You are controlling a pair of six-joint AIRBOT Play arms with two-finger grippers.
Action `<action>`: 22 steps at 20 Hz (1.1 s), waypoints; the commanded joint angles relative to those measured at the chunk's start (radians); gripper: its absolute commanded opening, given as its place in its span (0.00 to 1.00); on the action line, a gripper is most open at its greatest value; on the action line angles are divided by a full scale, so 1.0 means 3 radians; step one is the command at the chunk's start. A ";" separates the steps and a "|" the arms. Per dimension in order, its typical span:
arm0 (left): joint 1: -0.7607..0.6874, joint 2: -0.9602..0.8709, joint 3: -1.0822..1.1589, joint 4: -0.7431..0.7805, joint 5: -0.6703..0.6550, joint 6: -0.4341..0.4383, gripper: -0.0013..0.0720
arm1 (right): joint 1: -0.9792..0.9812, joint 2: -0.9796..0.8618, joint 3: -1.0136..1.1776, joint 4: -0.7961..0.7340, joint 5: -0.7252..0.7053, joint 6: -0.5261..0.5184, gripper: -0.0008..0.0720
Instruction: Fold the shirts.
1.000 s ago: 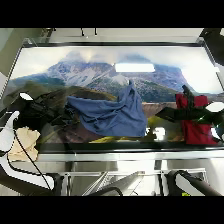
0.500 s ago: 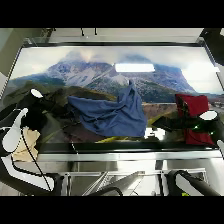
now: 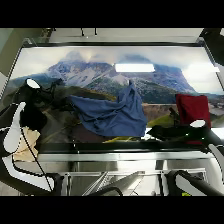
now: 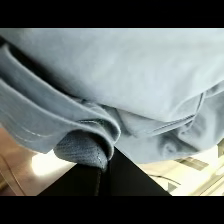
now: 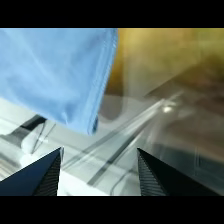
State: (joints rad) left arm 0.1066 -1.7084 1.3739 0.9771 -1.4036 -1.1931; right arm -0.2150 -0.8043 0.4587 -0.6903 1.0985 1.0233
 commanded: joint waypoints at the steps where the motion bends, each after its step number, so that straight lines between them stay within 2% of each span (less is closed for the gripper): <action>1: 0.0000 0.0003 0.0074 -0.0003 -0.0067 -0.0015 0.03 | 0.0366 -0.0258 -0.0051 0.0337 -0.0474 -0.0221 0.66; 2: 0.0000 0.0001 0.0072 -0.0001 -0.0080 -0.0015 0.03 | 0.0500 -0.0361 -0.0050 0.0387 -0.0585 -0.0290 0.60; 4: 0.0032 0.0003 0.0074 -0.0018 -0.0135 -0.0015 0.03 | 0.0659 -0.0518 -0.0018 0.0612 -0.0646 -0.0495 0.58; 6: 0.0086 0.0008 0.0074 -0.0034 -0.0247 -0.0013 0.03 | 0.0680 -0.0528 0.0043 0.0932 -0.0633 -0.0738 0.28; 8: 0.0167 0.0083 0.0072 -0.0041 -0.0407 -0.0010 0.03 | 0.0678 -0.0448 0.0184 0.1048 -0.0558 -0.0818 0.03; 11: 0.0301 0.0407 0.0072 -0.0181 -0.0715 0.0009 0.03 | 0.0652 -0.0178 0.0666 0.1055 -0.0137 -0.0710 0.03; 13: 0.0455 0.0710 0.0072 -0.0825 -0.0942 0.0159 0.03 | 0.0523 0.0069 0.1161 0.1217 0.0102 -0.0690 0.03; 17: 0.0879 0.1507 0.0074 -0.2932 -0.1088 0.0572 0.03 | 0.0032 0.0532 0.2341 0.1504 0.0285 -0.0591 0.03; 20: 0.1362 0.2106 0.0074 -0.4463 -0.1155 0.0722 0.03 | -0.0248 0.0811 0.3142 0.1506 0.0270 -0.0591 0.03; 22: 0.1841 0.2480 0.0074 -0.5103 -0.1118 0.0726 0.03 | -0.0381 0.0959 0.3578 0.1455 0.0192 -0.0593 0.03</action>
State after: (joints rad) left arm 0.5022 -1.1187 1.3956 -0.1295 -1.7351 -1.0138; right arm -0.2630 -0.5869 1.3319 -0.2527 1.1702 0.8371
